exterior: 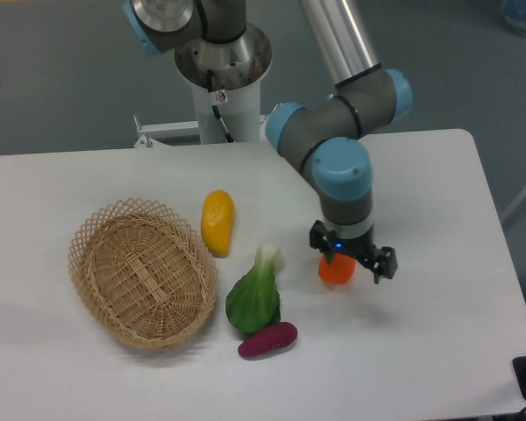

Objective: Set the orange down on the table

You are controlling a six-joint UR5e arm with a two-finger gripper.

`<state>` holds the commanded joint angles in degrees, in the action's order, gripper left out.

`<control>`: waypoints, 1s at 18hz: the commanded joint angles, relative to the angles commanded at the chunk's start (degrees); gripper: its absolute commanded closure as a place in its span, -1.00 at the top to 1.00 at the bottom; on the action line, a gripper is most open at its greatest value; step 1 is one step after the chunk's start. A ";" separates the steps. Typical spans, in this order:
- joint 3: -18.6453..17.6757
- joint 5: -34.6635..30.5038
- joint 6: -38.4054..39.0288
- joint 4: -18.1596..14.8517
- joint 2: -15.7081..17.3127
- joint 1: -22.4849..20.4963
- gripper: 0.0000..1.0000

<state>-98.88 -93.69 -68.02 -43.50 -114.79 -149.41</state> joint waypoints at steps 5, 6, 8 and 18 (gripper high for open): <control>1.76 2.99 -4.66 -1.93 0.09 -3.25 1.00; 2.02 3.60 -4.75 -2.72 0.35 -3.69 1.00; 2.72 5.27 -4.84 -4.74 0.70 -4.22 1.00; 2.82 8.62 -7.22 -6.59 2.37 -6.25 1.00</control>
<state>-96.06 -85.08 -75.23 -50.10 -112.41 -155.65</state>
